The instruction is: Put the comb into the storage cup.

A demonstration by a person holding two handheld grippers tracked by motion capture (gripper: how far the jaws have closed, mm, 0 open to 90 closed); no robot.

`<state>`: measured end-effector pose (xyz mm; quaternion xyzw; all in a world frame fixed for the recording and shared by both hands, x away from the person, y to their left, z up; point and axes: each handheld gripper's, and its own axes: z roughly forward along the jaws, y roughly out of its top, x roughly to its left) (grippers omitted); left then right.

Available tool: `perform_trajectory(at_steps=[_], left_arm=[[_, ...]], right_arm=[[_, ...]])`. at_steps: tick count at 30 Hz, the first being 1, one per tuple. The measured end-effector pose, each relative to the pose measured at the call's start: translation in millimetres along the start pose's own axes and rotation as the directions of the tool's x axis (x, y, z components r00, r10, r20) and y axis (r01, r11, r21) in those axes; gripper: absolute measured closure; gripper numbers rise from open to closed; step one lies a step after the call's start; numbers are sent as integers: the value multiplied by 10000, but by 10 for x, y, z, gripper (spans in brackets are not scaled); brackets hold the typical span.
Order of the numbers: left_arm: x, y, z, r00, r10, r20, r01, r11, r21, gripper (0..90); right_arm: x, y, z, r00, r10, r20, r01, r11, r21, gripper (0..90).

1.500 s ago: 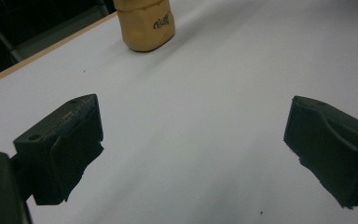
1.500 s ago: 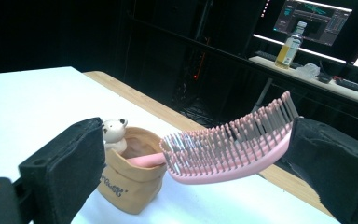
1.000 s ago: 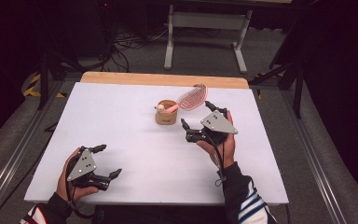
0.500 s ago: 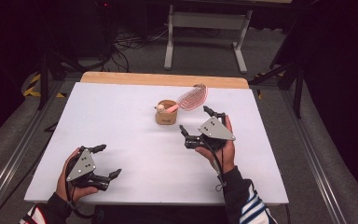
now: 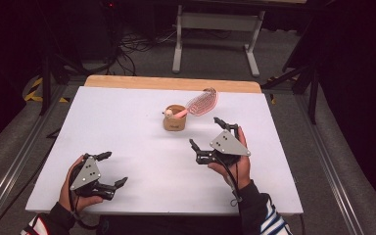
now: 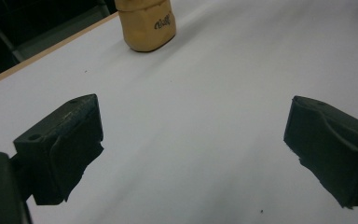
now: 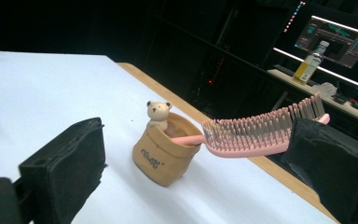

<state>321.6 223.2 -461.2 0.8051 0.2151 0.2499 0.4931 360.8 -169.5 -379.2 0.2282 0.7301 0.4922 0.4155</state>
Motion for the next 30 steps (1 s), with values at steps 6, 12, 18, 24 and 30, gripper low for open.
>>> perform_trajectory(at_steps=[6,12,18,24,30], left_arm=[[-4,1,5,10000,20,13,-20,10000,41,55],[-3,4,11,10000,-5,54,5,10000,43,55],[-22,10,6,10000,6,51,-6,10000,22,55],[-23,8,5,10000,-5,54,5,10000,24,55],[-30,14,5,10000,39,81,-39,10000,40,55]], right_arm=[[22,-19,-76,9999,-63,-160,63,10000,-21,49],[75,-57,-132,9996,-154,-227,152,9999,-67,49],[130,-121,-185,9988,-310,-379,305,9995,-122,49],[148,-177,-235,9988,-323,-370,316,9993,-199,49],[134,-270,-302,9989,-382,-280,383,9993,19,48]])
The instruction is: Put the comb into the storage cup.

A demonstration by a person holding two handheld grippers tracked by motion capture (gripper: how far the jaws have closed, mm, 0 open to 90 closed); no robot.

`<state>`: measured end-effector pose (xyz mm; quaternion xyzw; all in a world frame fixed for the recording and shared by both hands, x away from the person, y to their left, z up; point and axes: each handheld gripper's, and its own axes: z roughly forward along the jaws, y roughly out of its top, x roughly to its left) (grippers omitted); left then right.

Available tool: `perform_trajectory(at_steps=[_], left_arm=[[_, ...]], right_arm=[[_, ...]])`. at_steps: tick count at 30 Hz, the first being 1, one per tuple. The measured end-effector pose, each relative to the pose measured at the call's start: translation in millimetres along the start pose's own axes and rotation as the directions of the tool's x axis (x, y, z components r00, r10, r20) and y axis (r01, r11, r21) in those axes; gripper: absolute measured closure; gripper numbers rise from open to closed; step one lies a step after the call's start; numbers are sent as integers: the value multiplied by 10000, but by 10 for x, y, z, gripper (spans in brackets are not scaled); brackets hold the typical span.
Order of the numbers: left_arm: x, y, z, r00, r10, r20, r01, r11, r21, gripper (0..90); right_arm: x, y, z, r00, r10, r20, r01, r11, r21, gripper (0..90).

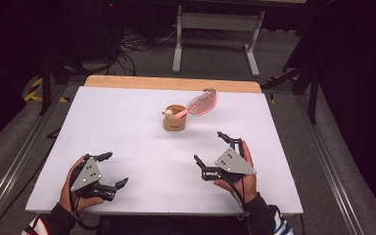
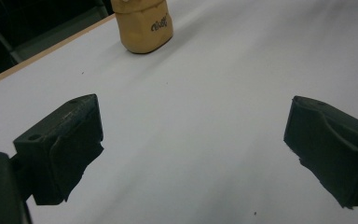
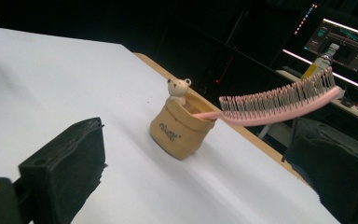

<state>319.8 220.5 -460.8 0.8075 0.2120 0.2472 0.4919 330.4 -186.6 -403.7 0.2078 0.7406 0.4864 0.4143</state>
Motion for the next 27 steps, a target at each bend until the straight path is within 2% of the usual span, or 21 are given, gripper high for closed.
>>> perform_trajectory(at_steps=[6,14,20,24,27], left_arm=[[-5,1,12,10000,33,11,-33,10000,37,55],[-9,1,21,10000,38,51,-39,10000,25,55],[-5,0,28,10000,56,68,-57,9999,86,55],[-9,2,30,9999,80,61,-80,10000,47,55],[-8,3,30,9999,76,72,-76,10000,63,55]], right_arm=[[-34,-105,-88,10000,-3,17,2,9996,272,46],[-63,-232,-198,9995,-247,198,236,9982,555,46],[-124,-349,-277,9995,24,317,-46,9975,708,46],[-149,-429,-325,9990,-48,437,7,9957,926,46],[-166,-468,-355,9988,67,476,-113,9951,983,46]])
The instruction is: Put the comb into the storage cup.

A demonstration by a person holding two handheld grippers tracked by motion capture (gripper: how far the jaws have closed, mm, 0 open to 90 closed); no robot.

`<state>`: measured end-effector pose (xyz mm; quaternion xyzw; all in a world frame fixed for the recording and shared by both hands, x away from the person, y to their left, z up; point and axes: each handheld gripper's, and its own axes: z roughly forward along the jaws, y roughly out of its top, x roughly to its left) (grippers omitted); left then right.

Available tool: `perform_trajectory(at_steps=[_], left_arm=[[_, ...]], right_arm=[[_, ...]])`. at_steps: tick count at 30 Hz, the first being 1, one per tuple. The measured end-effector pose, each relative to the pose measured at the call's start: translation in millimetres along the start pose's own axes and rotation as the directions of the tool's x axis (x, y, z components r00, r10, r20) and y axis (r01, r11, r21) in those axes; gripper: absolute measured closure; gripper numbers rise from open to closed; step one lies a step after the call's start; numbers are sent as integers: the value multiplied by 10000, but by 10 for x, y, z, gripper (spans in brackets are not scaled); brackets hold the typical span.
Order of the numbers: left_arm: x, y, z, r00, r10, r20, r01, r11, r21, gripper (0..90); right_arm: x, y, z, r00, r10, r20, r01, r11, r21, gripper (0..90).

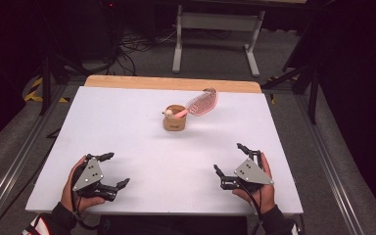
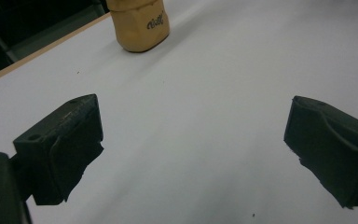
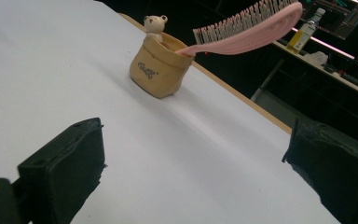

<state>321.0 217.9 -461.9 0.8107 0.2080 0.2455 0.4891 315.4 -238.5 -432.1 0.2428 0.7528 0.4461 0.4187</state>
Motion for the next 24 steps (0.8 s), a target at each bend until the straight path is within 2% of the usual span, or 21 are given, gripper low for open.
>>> perform_trajectory(at_steps=[4,7,12,17,20,22,24], left_arm=[[-3,2,5,10000,-27,14,27,10000,-22,54],[-2,3,3,10000,-8,29,9,10000,-33,54],[4,0,6,10000,-57,19,57,10000,-56,53],[18,4,-8,9999,-160,-60,160,9998,-95,47],[75,3,-45,9989,-465,-64,462,9982,-374,45],[95,6,-50,9986,-508,-145,502,9981,-362,45],[98,8,-46,9986,-510,-172,503,9980,-382,44]], right_arm=[[-71,-118,-60,9998,115,166,-119,9996,237,44],[-134,-193,-88,9986,489,207,-495,9983,309,44],[-200,-326,-135,9963,788,344,-809,9948,623,40],[-242,-415,-159,9958,702,589,-756,9926,952,37],[-268,-427,-152,9951,841,526,-886,9921,885,37],[-265,-436,-134,9948,936,397,-968,9915,864,37],[-261,-439,-121,9965,742,385,-775,9927,926,37]])
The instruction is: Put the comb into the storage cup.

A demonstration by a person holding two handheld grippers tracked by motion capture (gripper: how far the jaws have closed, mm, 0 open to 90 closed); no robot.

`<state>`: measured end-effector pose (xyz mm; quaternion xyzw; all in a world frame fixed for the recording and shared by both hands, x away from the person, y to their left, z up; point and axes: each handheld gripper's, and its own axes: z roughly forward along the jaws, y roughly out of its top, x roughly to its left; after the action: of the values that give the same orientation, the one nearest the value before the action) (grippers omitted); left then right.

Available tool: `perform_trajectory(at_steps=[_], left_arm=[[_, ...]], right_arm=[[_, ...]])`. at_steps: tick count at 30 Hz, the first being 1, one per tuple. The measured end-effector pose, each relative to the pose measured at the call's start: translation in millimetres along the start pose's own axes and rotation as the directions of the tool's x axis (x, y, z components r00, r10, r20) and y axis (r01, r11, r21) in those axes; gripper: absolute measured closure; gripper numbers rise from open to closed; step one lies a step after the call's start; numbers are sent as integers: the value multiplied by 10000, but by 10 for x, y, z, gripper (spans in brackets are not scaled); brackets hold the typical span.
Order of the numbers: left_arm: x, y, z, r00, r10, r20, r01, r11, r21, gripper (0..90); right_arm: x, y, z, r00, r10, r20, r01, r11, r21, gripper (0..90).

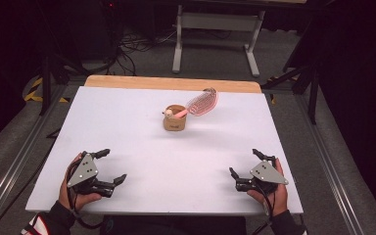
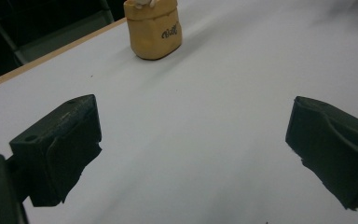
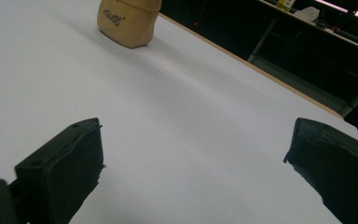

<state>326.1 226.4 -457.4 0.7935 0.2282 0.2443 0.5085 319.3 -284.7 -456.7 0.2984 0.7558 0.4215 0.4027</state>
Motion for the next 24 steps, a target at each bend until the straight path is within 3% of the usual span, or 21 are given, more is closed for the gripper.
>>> perform_trajectory(at_steps=[3,6,10,19,24], left_arm=[[-17,1,-13,9998,196,-20,-196,9998,75,41],[0,-16,6,10000,7,-26,-7,9999,132,41],[-19,1,9,9999,113,-40,-112,9999,113,41],[-16,-2,8,9999,147,22,-147,9999,73,41],[-30,8,21,9996,271,96,-272,9996,124,41]], right_arm=[[-15,-2,-7,9999,119,-53,-119,9999,-108,36],[-28,-1,1,9993,354,-137,-356,9992,-185,37],[1,-1,-3,9998,180,-117,-182,9997,-159,37],[22,37,-31,9990,443,-54,-445,9984,-338,37],[33,30,-48,9995,293,68,-291,9993,-250,37]])
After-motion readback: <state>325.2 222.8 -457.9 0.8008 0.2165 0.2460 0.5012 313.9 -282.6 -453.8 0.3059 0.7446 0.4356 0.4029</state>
